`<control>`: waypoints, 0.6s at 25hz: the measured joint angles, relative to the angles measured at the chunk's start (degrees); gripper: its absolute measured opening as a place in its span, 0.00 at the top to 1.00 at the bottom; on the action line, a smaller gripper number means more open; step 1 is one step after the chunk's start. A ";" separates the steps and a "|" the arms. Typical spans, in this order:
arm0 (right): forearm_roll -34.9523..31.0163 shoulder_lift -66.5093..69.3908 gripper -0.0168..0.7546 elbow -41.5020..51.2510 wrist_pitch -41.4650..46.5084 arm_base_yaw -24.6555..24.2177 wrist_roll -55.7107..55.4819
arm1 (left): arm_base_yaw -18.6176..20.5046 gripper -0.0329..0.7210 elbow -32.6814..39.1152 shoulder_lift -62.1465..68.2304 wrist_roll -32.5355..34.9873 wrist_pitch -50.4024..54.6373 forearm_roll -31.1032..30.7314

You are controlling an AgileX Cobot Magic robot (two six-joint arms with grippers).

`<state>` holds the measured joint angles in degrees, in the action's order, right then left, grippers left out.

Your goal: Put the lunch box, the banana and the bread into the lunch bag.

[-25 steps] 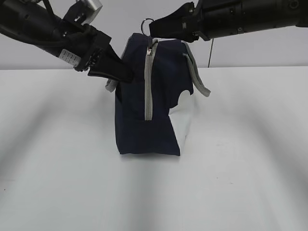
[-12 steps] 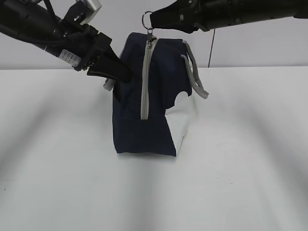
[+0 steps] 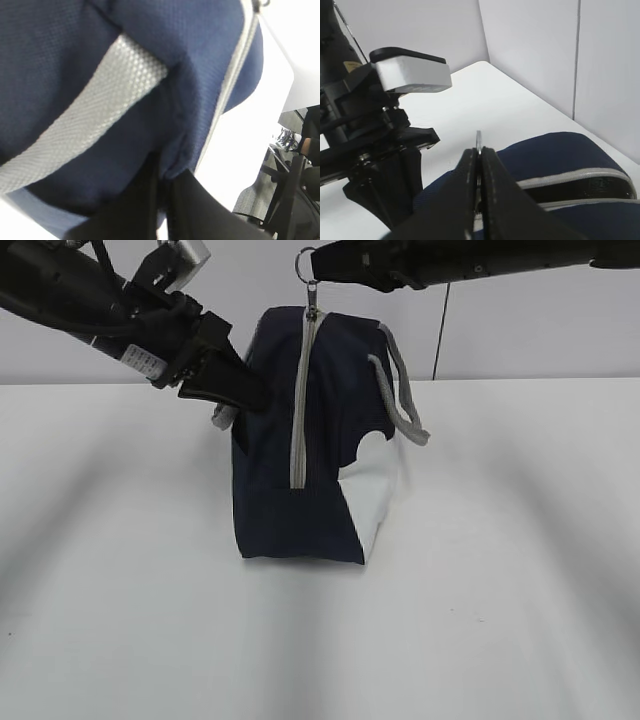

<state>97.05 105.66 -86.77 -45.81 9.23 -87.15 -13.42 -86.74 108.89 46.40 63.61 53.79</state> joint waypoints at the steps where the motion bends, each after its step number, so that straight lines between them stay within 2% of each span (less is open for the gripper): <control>1: 0.00 0.50 1.00 -0.57 0.21 0.00 -0.24 | 0.00 0.94 0.00 0.00 0.00 -0.05 0.00; 15: -0.47 6.95 1.00 -7.26 1.74 0.00 -4.06 | 0.00 0.94 0.00 0.00 -0.04 1.51 -3.32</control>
<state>96.59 112.61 -94.03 -44.07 9.23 -91.22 -13.42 -86.74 108.89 46.36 65.12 50.47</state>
